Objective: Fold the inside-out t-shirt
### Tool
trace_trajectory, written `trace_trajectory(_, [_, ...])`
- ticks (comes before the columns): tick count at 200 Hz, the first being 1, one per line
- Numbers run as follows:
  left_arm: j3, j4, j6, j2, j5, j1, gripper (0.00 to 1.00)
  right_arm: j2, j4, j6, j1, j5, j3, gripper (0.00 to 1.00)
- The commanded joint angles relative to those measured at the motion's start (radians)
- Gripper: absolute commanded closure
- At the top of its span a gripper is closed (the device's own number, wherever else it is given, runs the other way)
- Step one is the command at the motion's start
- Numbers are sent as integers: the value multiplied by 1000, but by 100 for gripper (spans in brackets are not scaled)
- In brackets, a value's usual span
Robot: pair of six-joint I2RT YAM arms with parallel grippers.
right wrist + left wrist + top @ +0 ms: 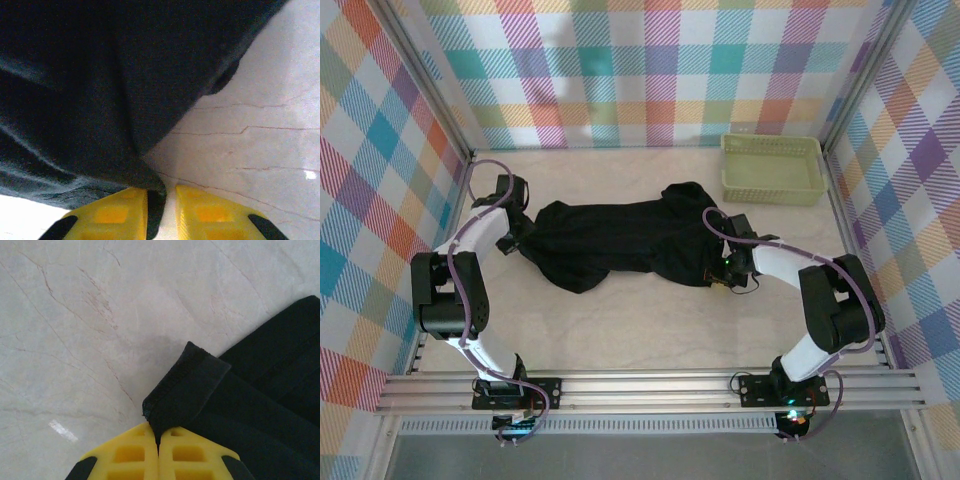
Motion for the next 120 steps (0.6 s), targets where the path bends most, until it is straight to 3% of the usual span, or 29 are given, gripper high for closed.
trace_trajectory(1, [-20,15,8,-43,22,15,100,23,58,12,55,-109,-8,83])
trace_trajectory(84, [-55,11,14,-110,40,15,100,-152,-41,29,66,54,-51,100])
trace_trajectory(120, [-76,38,37,-203,59,15,100,-428,-260,12,55,131,44,100])
